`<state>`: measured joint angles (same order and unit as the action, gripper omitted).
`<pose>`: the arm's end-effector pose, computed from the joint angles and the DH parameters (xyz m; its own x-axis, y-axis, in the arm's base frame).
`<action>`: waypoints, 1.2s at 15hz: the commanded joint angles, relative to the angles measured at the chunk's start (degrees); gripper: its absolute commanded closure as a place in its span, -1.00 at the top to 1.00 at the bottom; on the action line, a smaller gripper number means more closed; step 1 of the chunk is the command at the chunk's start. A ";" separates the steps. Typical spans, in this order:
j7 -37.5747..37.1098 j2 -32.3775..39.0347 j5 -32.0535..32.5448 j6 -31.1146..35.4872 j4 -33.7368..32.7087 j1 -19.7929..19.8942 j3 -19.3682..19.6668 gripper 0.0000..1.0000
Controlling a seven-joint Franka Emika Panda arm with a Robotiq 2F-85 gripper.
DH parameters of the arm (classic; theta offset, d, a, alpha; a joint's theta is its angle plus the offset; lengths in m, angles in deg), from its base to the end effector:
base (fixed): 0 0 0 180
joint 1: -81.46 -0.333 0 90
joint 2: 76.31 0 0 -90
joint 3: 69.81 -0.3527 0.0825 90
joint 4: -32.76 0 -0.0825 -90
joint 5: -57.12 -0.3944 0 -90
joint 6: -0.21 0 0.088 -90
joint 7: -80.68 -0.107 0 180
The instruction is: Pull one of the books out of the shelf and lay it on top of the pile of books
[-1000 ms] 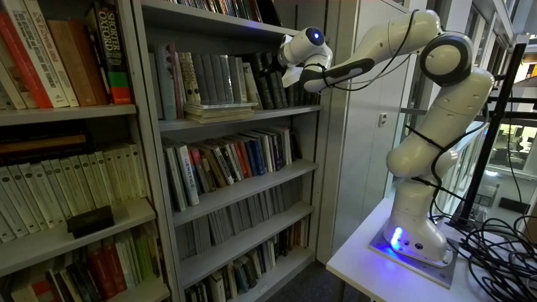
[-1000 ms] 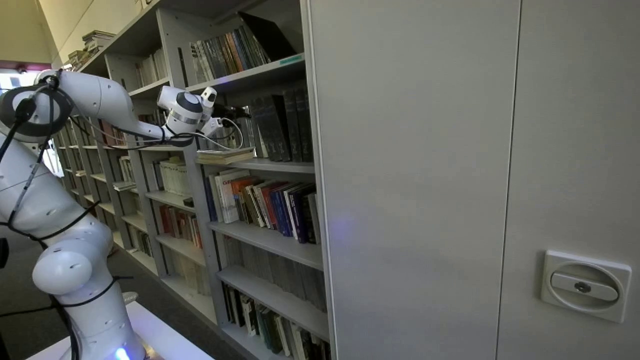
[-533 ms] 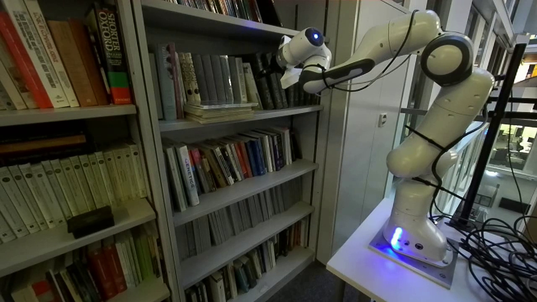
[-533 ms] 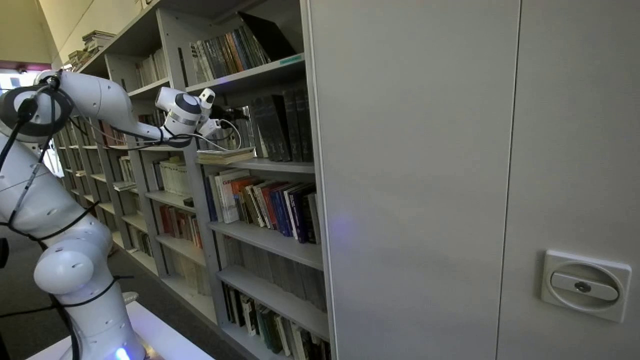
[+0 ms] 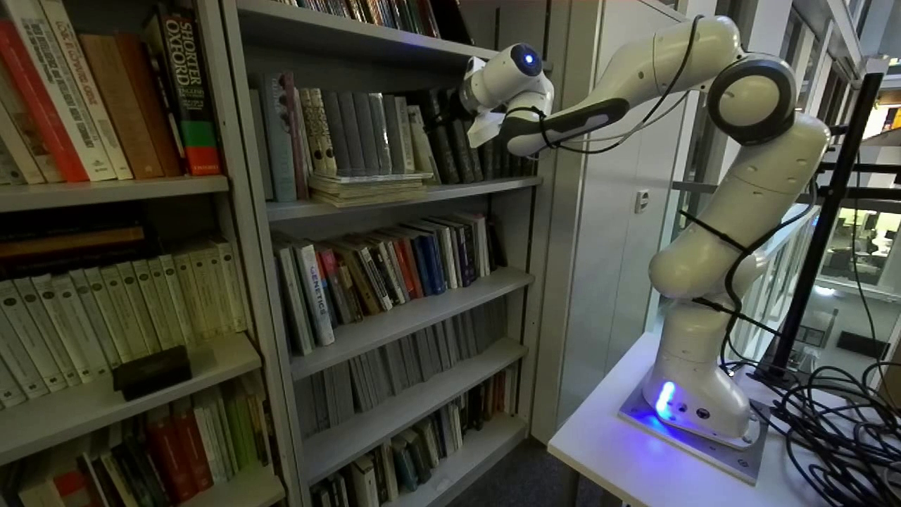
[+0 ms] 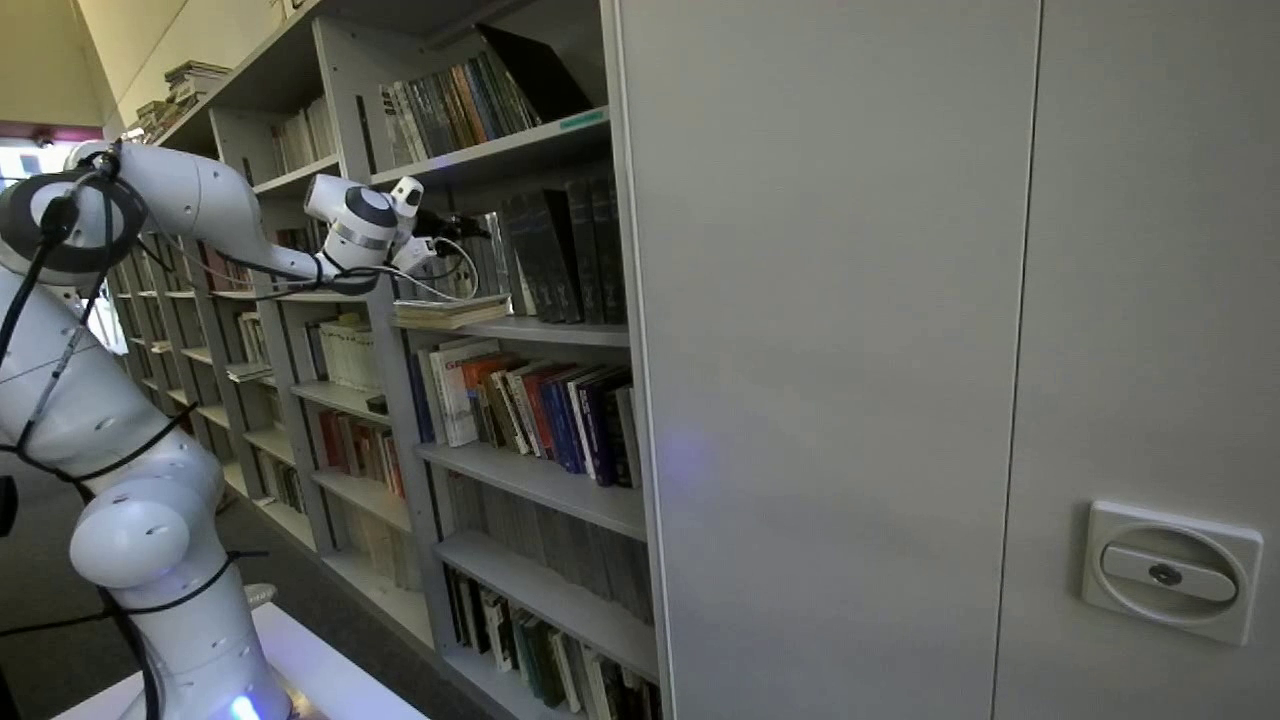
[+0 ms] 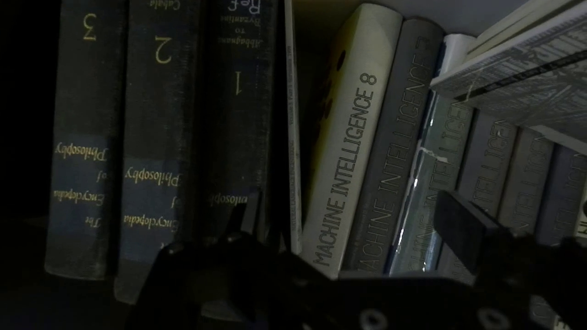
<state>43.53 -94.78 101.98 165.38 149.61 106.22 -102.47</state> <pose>0.5030 0.1638 0.7028 0.3548 0.3125 0.8812 -0.0160 -0.9403 0.3399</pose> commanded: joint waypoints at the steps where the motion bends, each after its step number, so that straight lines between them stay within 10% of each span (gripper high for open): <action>1: -0.69 2.45 2.68 1.02 -4.07 1.88 -1.87 0.57; 7: -1.70 6.26 6.07 -0.14 -9.01 5.06 -5.36 0.15; 18: -4.91 13.80 17.74 -2.90 -15.04 8.00 -8.24 0.24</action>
<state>40.95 -83.48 115.66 164.38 138.11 113.18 -109.45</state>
